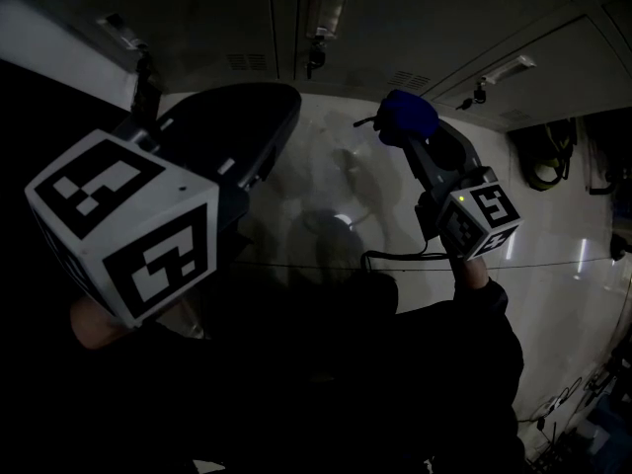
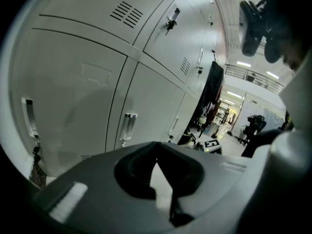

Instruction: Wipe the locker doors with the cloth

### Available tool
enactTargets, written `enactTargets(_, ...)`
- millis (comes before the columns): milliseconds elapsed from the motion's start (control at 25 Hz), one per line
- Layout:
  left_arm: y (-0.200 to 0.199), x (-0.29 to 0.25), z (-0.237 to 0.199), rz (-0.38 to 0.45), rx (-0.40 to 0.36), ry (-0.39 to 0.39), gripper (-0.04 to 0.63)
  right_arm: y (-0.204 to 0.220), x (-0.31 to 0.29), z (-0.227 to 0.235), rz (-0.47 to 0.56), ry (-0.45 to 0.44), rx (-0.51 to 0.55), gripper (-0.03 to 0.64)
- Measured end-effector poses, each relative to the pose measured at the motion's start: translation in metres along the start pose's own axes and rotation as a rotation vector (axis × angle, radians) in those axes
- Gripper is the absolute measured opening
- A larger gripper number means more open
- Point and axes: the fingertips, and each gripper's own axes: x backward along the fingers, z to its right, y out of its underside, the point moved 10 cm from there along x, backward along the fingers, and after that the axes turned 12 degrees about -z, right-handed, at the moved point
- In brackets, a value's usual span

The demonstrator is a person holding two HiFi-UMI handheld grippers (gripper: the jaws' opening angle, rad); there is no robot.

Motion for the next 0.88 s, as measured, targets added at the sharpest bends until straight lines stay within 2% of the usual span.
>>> enactTargets(320,0.000,-0.002,-0.002,-0.008,0.005,0.003,-0.020,-0.021,0.021,-0.016,0.012,-0.023,0.064,0.121)
enactTargets(880,0.000,-0.005,0.000,-0.010,-0.001,0.005,-0.020,-0.030,0.023,-0.020,0.032,-0.054,0.059,0.121)
